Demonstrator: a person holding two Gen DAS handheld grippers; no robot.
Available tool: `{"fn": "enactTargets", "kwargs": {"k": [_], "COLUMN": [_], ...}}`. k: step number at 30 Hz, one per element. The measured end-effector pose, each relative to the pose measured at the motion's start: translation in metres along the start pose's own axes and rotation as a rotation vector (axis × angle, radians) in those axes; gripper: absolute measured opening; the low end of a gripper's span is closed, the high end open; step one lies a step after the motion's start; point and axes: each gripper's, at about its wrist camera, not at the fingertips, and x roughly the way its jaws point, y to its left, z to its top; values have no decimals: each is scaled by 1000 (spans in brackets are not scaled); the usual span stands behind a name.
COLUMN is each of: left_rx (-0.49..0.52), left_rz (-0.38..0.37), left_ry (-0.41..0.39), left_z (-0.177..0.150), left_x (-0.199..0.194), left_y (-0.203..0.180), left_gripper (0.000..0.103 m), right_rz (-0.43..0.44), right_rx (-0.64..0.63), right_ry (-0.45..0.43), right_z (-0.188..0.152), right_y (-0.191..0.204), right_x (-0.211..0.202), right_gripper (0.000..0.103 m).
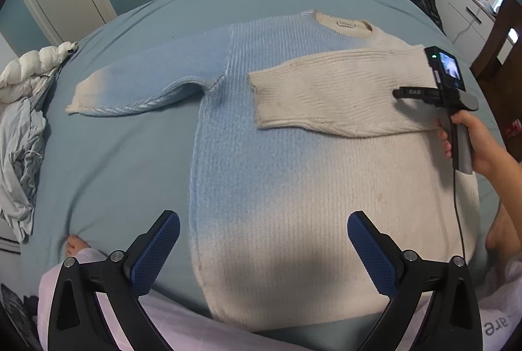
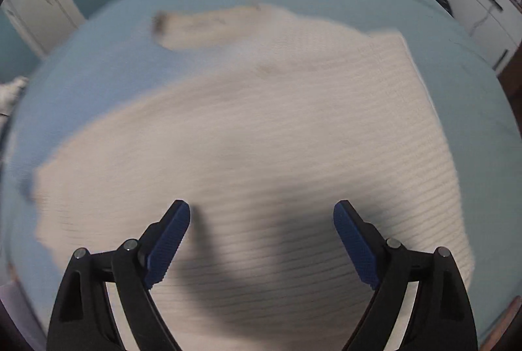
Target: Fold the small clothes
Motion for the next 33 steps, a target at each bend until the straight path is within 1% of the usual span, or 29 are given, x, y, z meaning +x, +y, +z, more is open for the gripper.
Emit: {"fn": "enactTargets", "kwargs": {"k": [1, 3, 4, 5, 6, 8, 9, 10, 12, 14, 15, 16, 17, 18, 19, 20, 21, 22, 23, 24, 25, 26, 27, 28, 29, 30, 31, 32, 33], "left_rx": [-3, -7, -7, -6, -7, -7, -4, -1, 3, 1, -2, -6, -11, -14, -15, -15, -16, -18, -20, -25, -30, -32, -38, -39, -40, -39, -38, -37, -36], "left_rz": [-2, -8, -6, -4, -3, 0, 3, 5, 11, 13, 13, 13, 8, 6, 8, 9, 9, 9, 9, 8, 6, 4, 3, 3, 6, 7, 6, 1, 0], "left_ry": [4, 9, 8, 8, 9, 12, 13, 15, 19, 25, 30, 34, 41, 44, 47, 49, 53, 58, 61, 68, 72, 73, 74, 75, 76, 78, 79, 75, 68], "left_z": [0, -1, -1, 0, 0, 0, 0, 0, -1, -1, -1, -1, -1, -1, -2, -2, -2, -3, -3, -3, -4, -4, -4, -5, -5, -5, -5, -5, -5], "left_x": [1, 2, 2, 2, 2, 3, 4, 4, 6, 7, 9, 10, 12, 13, 15, 16, 17, 19, 21, 23, 24, 24, 25, 25, 26, 26, 26, 24, 22], "left_y": [0, 1, 1, 1, 1, 0, 0, -1, -1, 0, 1, 3, 5, 7, 8, 9, 11, 13, 14, 16, 18, 19, 20, 21, 22, 22, 22, 22, 23], "left_gripper": [103, 103, 103, 103, 103, 103, 103, 103, 103, 103, 103, 103, 103, 103, 103, 103, 103, 103, 103, 103, 103, 103, 103, 103, 103, 103, 103, 103, 103], "right_rz": [32, 90, 105, 103, 58, -27, -77, -100, -94, -76, -58, -18, 15, 82, 122, 129, 107, 92, 102, 94, 79, 75, 51, 31, 28, 20, 13, 22, 19], "right_rx": [-10, -22, -15, 8, 42, 99, 133, 154, 182, 196, 214, 254, 282, 324, 341, 345, 338, 327, 313, 297, 283, 268, 273, 305, 389, 441, 481, 498, 496], "right_ry": [23, -24, -30, -66, -131, -203, -208, -195, -149, -123, -115, -110, -108, -99, -88, -78, -75, -71, -64, -59, -73, -97, -134, -160, -190, -204, -213, -210, -194], "right_z": [-4, -5, -4, -2, 0, 5, 9, 13, 26, 38, 47, 55, 59, 66, 72, 77, 80, 84, 87, 89, 91, 92, 92, 90, 85, 82, 78, 76, 76], "right_y": [-4, -3, -5, -17, -22, -34, -44, -51, -63, -83, -85, -88, -97, -108, -111, -104, -100, -95, -90, -94, -95, -92, -93, -97, -107, -112, -114, -113, -108], "right_x": [12, 3, -3, -13, -25, -38, -40, -38, -31, -30, -28, -26, -26, -26, -23, -20, -15, -12, -6, -1, -1, -3, -8, -10, -12, -12, -10, -7, -5], "right_gripper": [98, 98, 97, 97, 97, 97, 97, 97, 96, 87, 75, 68, 68, 68, 68, 68, 68, 52, 34, 22, 16, 15, 14, 13, 13, 14, 17, 23, 35]}}
